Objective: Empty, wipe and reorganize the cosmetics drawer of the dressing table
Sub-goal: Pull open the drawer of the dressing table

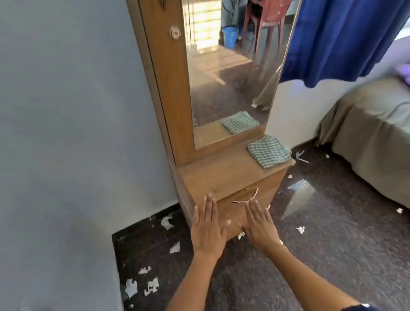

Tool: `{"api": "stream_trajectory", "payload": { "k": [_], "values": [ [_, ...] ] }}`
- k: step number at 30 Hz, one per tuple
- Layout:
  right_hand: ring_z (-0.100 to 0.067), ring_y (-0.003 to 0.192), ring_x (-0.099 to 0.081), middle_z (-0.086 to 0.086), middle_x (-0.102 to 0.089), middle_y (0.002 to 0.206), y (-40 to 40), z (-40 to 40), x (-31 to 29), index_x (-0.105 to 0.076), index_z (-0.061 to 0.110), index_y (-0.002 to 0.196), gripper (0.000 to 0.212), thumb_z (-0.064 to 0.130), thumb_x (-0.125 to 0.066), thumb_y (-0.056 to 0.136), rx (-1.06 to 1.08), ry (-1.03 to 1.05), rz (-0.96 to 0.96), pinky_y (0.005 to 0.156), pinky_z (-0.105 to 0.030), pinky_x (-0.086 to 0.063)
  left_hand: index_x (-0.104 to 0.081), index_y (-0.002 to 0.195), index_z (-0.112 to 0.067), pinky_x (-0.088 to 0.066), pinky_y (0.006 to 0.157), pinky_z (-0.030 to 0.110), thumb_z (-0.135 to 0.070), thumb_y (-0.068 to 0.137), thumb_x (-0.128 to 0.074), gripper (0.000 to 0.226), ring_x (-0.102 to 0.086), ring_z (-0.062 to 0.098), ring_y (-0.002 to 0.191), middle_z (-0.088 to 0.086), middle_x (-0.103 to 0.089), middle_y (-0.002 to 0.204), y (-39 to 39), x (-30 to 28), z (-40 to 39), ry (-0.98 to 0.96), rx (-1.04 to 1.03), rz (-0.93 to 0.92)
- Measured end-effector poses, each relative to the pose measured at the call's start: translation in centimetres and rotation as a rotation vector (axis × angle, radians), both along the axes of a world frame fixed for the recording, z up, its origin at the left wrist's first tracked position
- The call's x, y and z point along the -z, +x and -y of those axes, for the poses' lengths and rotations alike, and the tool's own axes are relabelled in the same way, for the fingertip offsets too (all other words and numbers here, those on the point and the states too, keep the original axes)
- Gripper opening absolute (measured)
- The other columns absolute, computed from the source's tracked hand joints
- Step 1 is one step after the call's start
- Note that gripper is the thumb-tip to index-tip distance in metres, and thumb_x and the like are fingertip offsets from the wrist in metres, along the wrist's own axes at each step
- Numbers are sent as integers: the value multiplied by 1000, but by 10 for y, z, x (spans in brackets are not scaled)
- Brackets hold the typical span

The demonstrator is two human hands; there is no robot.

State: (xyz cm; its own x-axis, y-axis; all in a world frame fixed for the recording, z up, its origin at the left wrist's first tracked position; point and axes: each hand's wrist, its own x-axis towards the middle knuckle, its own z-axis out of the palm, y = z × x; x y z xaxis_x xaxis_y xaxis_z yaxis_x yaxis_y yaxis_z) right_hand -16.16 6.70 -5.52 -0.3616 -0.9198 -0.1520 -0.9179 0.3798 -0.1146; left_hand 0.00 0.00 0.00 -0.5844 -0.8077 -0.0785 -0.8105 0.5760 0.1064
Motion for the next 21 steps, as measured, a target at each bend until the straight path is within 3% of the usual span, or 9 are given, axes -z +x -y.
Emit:
{"api": "stream_trajectory", "payload": {
  "k": [3, 8, 15, 21],
  "values": [
    [-24, 149, 11, -12, 11, 161, -7, 25, 29, 5, 6, 152, 73, 51, -21, 101, 0, 67, -50, 121, -41, 3, 14, 149, -8, 18, 116, 38, -52, 100, -14, 72, 21, 18, 144, 6, 22, 156, -7, 27, 12, -36, -16, -37],
    [-23, 150, 7, -12, 8, 161, -16, 42, 54, 0, 4, 152, 75, 52, -25, 100, -2, 26, -80, 121, -43, -2, 17, 148, -11, 20, 115, 35, -52, 100, -18, 72, 26, 17, 142, 3, 26, 154, -2, 49, 14, -73, 9, -138],
    [-32, 143, -30, -21, -29, 154, -12, 43, 81, -35, -4, 144, 68, 42, -23, 96, 13, -300, -149, 117, -43, -27, 5, 152, -12, 4, 119, 35, -52, 97, -27, 74, 17, 14, 145, 2, 14, 159, 0, 77, 24, -186, 80, -273],
    [-32, 138, -41, -22, -41, 147, -19, 43, 107, -46, -5, 138, 54, 30, -36, 97, -22, -528, -189, 114, -43, -35, -1, 152, -10, 2, 119, 36, -52, 96, -32, 77, 11, 15, 147, 4, 8, 160, -7, 96, 26, -327, 80, -309]
  ]
}}
